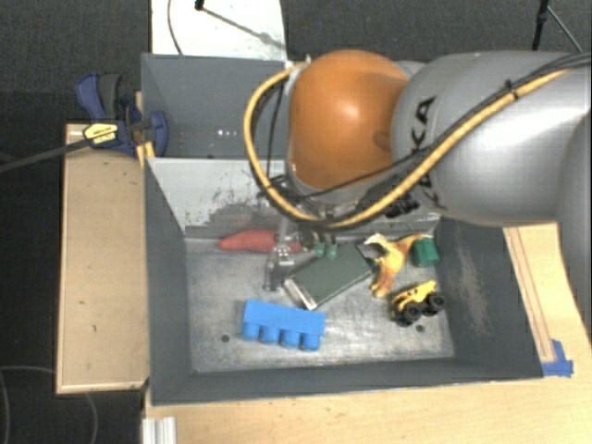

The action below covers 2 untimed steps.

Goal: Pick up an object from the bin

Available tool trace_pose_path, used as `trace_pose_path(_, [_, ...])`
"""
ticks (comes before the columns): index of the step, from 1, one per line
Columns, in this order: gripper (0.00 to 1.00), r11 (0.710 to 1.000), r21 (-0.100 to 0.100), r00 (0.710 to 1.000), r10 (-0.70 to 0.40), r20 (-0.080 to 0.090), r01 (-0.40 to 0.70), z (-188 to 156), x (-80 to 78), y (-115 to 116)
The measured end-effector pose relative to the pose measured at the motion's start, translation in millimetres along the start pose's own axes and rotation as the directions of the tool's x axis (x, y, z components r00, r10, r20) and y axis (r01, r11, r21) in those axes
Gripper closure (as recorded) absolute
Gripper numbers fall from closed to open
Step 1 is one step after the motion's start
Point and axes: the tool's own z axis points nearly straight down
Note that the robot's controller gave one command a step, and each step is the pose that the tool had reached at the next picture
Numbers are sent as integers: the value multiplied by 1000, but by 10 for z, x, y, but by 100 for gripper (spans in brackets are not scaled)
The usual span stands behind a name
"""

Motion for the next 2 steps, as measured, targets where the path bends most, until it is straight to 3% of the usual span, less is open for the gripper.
trace_pose_path(1, [0,1000,0,1000,1,0,-1,0,0,-1])
trace_pose_path(2, [0,999,-1,999,33,3,-33,727,189,-213])
